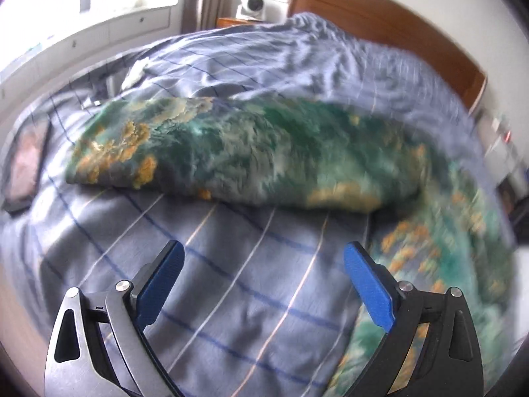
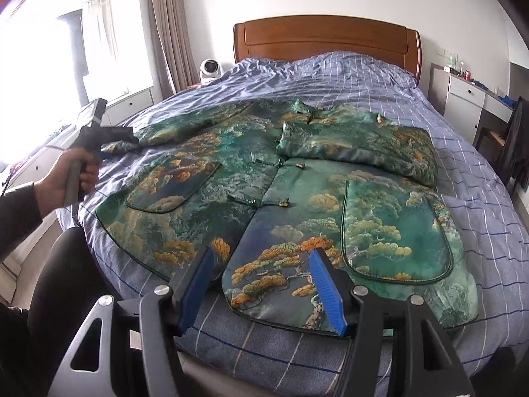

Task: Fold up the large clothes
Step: 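Open both tools and lift them off the jacket, then grasp the other sleeve with the left tool and lift it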

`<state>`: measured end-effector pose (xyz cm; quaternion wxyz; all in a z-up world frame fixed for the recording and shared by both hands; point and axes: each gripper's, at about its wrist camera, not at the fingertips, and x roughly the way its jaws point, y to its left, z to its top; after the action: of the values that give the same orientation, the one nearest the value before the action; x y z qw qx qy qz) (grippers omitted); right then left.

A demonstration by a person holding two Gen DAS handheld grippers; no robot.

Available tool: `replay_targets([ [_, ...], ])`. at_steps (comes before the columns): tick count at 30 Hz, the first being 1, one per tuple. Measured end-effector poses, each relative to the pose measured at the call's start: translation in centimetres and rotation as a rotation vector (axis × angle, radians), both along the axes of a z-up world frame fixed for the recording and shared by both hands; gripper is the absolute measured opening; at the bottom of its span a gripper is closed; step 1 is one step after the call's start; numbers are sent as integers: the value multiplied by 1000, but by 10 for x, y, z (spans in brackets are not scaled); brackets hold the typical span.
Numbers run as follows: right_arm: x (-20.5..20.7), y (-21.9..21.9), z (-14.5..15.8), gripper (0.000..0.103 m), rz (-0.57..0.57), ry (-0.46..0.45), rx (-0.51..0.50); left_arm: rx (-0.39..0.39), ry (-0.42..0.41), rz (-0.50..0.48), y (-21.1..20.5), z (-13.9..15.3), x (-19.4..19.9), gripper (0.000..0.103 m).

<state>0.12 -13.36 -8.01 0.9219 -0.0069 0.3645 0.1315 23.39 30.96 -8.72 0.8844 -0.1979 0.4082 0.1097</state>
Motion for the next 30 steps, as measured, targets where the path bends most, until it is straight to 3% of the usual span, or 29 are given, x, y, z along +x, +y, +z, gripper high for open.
replay_targets([
  [3,2,-2,-3,62,-16,11,-2,-152,-46,68,30,-3,5,98],
  [10,6,-8,-10,62,-39,38,2,-350,-56,269,95,-26,21,98],
  [14,7,-5,-12,62,-28,48,-9,-377,-30,358,119,-38,33,97],
  [16,7,-3,-12,62,-21,47,-16,-407,-42,422,128,-45,27,90],
  [18,8,-1,-13,62,-20,49,-19,-410,-55,458,132,-49,25,62],
  [19,9,0,-13,62,-17,53,-20,-395,-56,464,133,-49,24,50],
  [20,9,1,-14,62,-15,55,-21,-375,-52,446,133,-48,25,28],
  [21,10,1,-14,62,-11,58,-22,-367,-51,425,133,-47,26,14],
  [24,10,3,-16,62,-2,61,-21,-266,-52,352,121,-28,28,9],
  [30,9,1,-17,62,-3,59,2,150,-122,142,42,50,30,8],
])
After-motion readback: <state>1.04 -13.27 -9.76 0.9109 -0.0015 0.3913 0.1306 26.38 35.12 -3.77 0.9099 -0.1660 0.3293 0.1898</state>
